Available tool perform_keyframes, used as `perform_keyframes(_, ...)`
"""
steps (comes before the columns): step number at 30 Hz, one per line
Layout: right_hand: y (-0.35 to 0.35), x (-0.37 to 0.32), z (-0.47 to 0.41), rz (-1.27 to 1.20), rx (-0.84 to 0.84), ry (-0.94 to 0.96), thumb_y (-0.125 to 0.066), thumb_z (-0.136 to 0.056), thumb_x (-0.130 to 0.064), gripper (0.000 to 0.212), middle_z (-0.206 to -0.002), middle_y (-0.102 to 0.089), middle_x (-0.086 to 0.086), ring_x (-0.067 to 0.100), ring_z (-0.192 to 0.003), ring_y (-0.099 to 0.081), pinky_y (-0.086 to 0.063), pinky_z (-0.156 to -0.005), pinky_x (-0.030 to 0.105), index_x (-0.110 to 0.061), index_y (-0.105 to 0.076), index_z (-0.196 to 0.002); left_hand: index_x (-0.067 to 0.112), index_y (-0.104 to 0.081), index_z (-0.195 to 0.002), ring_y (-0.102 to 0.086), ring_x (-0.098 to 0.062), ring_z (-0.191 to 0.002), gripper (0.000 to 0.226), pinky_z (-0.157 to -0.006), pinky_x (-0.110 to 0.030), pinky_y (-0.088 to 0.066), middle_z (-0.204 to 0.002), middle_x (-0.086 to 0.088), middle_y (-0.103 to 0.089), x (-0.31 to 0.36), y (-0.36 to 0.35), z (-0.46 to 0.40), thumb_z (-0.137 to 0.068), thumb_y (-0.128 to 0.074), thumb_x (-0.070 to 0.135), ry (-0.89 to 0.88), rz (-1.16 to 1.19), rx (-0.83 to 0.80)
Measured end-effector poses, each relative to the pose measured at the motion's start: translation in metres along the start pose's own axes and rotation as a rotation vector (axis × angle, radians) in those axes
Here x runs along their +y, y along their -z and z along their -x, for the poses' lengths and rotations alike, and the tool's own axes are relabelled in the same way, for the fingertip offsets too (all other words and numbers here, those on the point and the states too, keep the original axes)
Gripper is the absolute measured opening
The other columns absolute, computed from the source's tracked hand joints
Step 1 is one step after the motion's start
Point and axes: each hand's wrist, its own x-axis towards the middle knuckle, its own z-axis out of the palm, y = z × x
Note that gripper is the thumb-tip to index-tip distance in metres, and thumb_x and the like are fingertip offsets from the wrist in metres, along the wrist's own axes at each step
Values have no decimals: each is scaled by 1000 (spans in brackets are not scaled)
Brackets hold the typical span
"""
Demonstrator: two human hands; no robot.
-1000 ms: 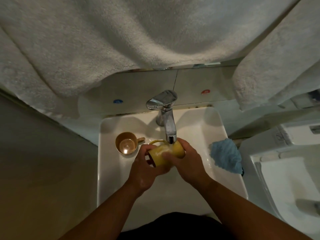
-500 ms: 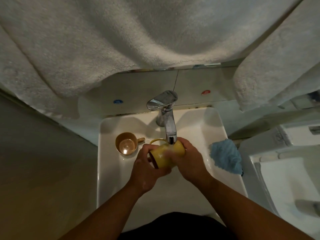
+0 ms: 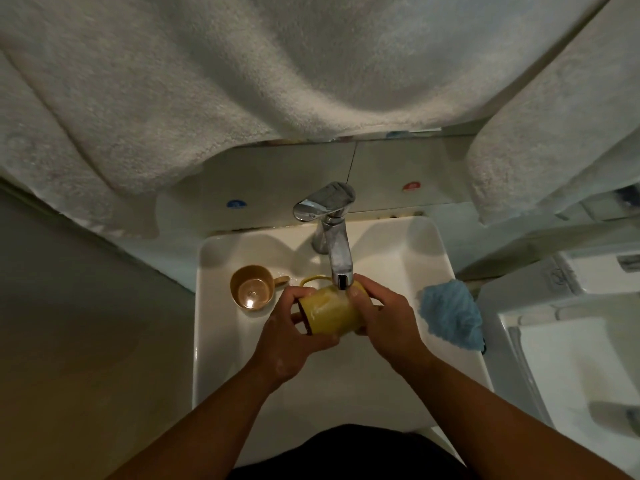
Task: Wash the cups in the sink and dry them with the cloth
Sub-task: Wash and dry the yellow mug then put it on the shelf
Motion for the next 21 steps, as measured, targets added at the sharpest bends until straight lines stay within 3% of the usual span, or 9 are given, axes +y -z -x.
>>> perform_keyframes(1, 0, 0, 1, -39, -42, -42, -60, -99, -39, 22, -104, -66, -18, 18, -100, -65, -63, -71, 34, -59, -61, -107, 49, -53, -111, -63, -17, -111, 79, -81, -43, -62, -122, 20, -57, 0, 1, -1, -49, -97, 30, 4, 15, -16)
perform_keyframes(4, 0, 1, 2, -166, -123, -183, -74, -86, -49, 58, -127, -59, -5, 24, -108, -64, -63, -73, 39, -41, -48, -138, 46, -57, -113, -64, -12, -110, 72, -84, -38, -62, -119, 24, -62, 2, 1, -1, -61, -97, 16, -19, 59, -88)
perform_keyframes(6, 4, 1, 3, -210, -79, -205, -70, -91, -43, 48, -128, -57, 0, 25, -107, -64, -64, -72, 42, -37, -51, -135, 44, -60, -116, -65, -13, -111, 59, -84, -38, -62, -123, 18, -62, 4, 1, -2, -74, -90, 17, -13, 112, -110)
perform_keyframes(10, 7, 7, 7, -265, -35, -220, -66, -95, -36, 36, -126, -53, -5, 25, -109, -60, -63, -72, 40, -41, -53, -128, 42, -70, -112, -64, -28, -112, 21, -81, -54, -62, -128, -3, -60, 17, -2, -8, -100, -62, 28, 165, 243, -83)
perform_keyframes(13, 6, 7, 11, -287, -6, -203, -66, -95, -33, 36, -123, -54, -9, 24, -107, -60, -63, -70, 37, -43, -53, -126, 41, -69, -115, -65, -25, -111, 26, -82, -55, -62, -127, -1, -62, 19, -3, -10, -94, -70, 25, 141, 208, -100)
perform_keyframes(16, 8, 7, 11, -311, -11, -188, -67, -94, -33, 37, -124, -56, -7, 25, -108, -62, -63, -73, 40, -43, -53, -127, 41, -64, -121, -67, -17, -108, 63, -81, -45, -63, -124, 9, -64, 11, -3, -10, -72, -90, 12, 58, 179, -184)
perform_keyframes(21, 7, 6, 14, -304, -63, -153, -67, -93, -30, 40, -126, -55, -6, 26, -109, -61, -62, -74, 39, -38, -51, -129, 38, -73, -112, -65, -24, -110, 20, -78, -44, -63, -124, -2, -65, 16, -5, -13, -96, -66, 27, 149, 291, 1)
